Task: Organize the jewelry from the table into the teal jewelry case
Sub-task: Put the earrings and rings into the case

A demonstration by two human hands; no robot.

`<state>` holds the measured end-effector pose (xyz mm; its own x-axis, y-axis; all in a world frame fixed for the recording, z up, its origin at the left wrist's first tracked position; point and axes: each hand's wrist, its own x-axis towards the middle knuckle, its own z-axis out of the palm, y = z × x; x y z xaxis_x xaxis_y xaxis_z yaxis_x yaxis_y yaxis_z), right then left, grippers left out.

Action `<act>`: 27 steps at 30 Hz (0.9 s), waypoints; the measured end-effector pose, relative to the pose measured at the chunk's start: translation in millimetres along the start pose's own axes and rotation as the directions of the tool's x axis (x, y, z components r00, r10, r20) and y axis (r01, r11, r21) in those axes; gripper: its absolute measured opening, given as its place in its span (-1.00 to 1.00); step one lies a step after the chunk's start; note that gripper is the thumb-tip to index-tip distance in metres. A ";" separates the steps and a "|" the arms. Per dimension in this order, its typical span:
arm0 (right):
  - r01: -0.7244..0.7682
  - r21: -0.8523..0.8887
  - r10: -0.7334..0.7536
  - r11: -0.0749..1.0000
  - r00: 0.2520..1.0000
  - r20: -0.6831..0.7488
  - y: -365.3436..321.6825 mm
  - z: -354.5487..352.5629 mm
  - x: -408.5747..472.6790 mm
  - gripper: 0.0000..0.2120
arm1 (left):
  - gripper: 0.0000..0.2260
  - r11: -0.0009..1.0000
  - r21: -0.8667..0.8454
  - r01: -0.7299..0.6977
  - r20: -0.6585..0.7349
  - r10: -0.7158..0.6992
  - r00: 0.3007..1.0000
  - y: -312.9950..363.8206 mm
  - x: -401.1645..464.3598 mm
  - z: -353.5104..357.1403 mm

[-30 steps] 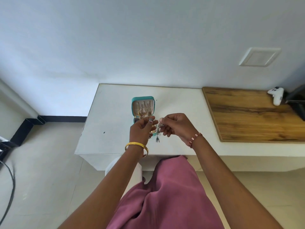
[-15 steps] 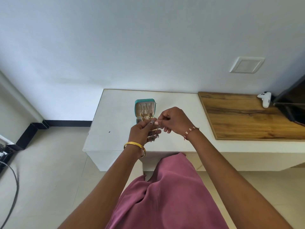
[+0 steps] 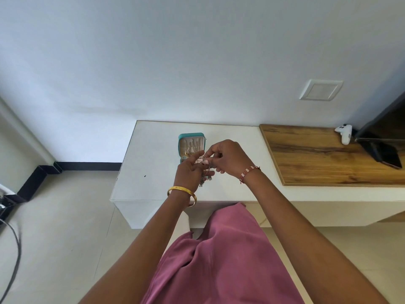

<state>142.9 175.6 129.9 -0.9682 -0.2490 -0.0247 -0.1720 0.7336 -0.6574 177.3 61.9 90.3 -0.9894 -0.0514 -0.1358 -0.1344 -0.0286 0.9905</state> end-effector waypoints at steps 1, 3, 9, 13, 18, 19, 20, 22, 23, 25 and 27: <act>-0.003 -0.002 0.003 1.000 1.000 -0.001 -0.3 -0.4 0.2 -0.90 | -0.69 0.999 -0.044 0.024 0.011 -0.024 1.000 0.1 -0.5 -0.4; -0.017 0.036 0.017 0.999 1.000 0.012 -0.5 -1.9 0.5 -0.91 | -0.74 0.980 -0.174 0.099 0.049 -0.092 0.995 -1.7 -0.9 -2.1; -0.041 0.311 0.031 0.950 0.999 0.036 -0.5 -6.9 3.1 -0.90 | -0.77 0.869 -0.356 0.344 0.191 -0.292 0.937 -15.8 3.9 -10.1; -0.076 0.474 0.042 0.877 0.996 0.082 3.7 -3.7 5.4 -0.95 | -0.78 0.700 -0.535 0.472 0.285 -0.376 0.882 -25.0 9.7 -11.5; -0.127 0.616 0.106 0.778 0.992 0.070 15.2 4.3 14.9 -0.92 | -0.81 0.610 -0.597 0.521 0.238 -0.486 0.841 -38.5 18.5 -13.6; -0.128 0.630 0.117 0.766 0.991 0.059 17.2 5.3 17.2 -0.91 | -0.81 0.607 -0.595 0.526 0.218 -0.508 0.833 -41.3 20.9 -14.9; -0.132 0.644 0.130 0.753 0.990 0.052 19.5 6.8 20.7 -0.90 | -0.81 0.607 -0.592 0.530 0.197 -0.529 0.825 -44.1 24.0 -16.5; -0.145 0.683 0.158 0.716 0.986 0.044 24.1 10.0 28.1 -0.90 | -0.81 0.609 -0.588 0.532 0.151 -0.564 0.812 -48.5 31.3 -19.6; -0.154 0.705 0.175 0.692 0.984 0.043 26.4 11.9 31.9 -0.90 | -0.81 0.610 -0.587 0.532 0.130 -0.578 0.806 -50.0 35.4 -21.0; -0.176 0.737 0.215 0.653 0.976 0.044 31.7 16.5 40.1 -0.87 | -0.80 0.610 -0.590 0.529 0.093 -0.600 0.794 -51.8 44.3 -23.5; -0.199 0.749 0.250 0.633 0.967 0.046 38.1 21.9 49.5 -0.88 | -0.81 0.603 -0.600 0.525 0.048 -0.628 0.777 -54.9 54.5 -25.7</act>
<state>92.4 177.4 87.1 -0.9710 -0.0867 -0.2228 0.2200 0.0404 -0.9747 132.1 35.0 27.9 -0.6870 0.0262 -0.7262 -0.5675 -0.6435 0.5136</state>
